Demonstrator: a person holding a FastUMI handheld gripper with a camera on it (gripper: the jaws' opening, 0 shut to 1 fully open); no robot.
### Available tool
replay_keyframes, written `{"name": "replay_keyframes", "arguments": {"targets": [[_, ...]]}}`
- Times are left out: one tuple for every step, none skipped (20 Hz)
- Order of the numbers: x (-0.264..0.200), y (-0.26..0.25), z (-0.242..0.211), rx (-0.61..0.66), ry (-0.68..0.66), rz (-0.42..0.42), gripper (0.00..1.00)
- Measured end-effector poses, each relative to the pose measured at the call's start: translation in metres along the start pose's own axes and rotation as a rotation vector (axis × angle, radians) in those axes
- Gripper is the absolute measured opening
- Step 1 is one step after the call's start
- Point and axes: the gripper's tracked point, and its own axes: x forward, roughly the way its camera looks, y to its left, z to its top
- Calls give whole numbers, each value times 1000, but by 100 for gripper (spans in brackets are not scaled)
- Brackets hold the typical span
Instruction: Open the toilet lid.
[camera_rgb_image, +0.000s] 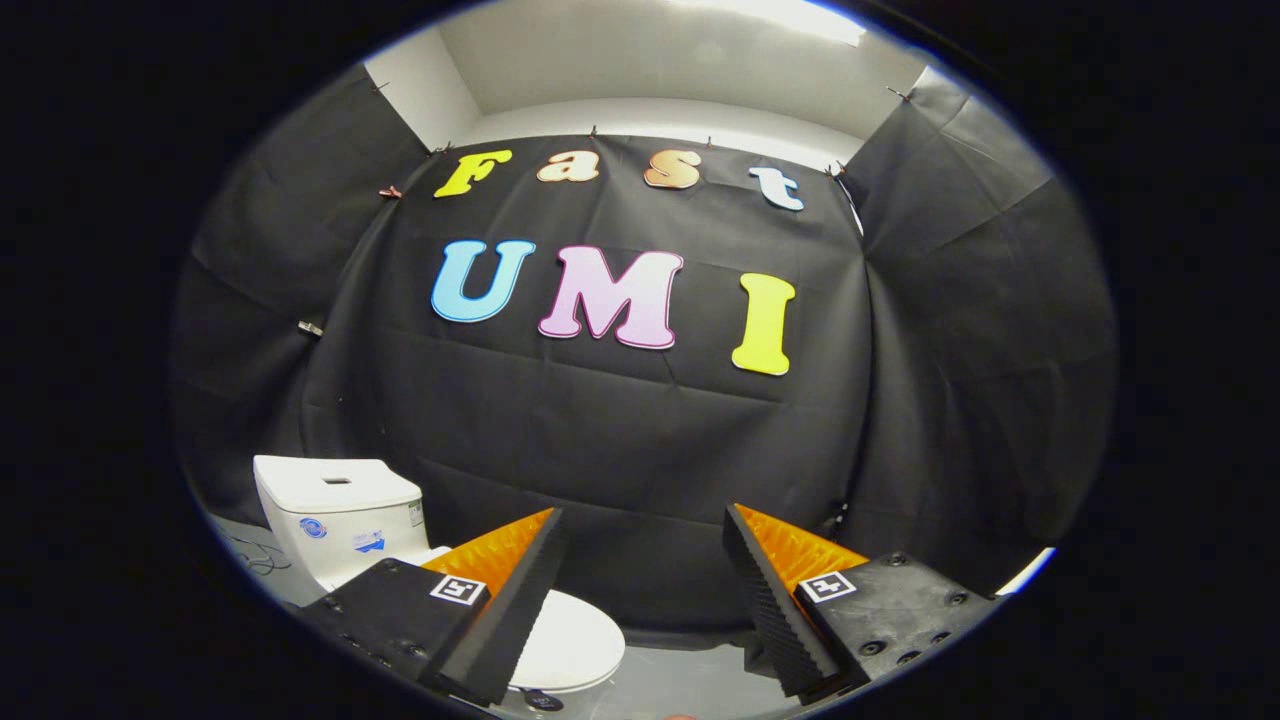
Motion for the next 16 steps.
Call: {"name": "replay_keyframes", "arguments": {"targets": [[0,0,0,9,4,-7,98],[1,-1,0,17,9,-13,98],[1,-2,-1,24,11,-18,98],[1,-2,1,27,9,-19,97],[2,-3,3,19,6,-22,97],[2,-4,3,9,5,-26,97],[4,-5,6,4,-1,-27,97],[8,-4,10,3,-9,-23,97],[13,-4,13,2,-18,-18,97],[20,-4,15,5,-22,-16,98],[27,-4,12,11,-17,-15,98],[33,-4,8,26,-6,-16,97],[41,-8,1,49,15,-28,98],[46,-12,-8,82,43,-46,98],[51,-16,-16,130,67,-63,98],[54,-19,-26,188,91,-84,98]]}}
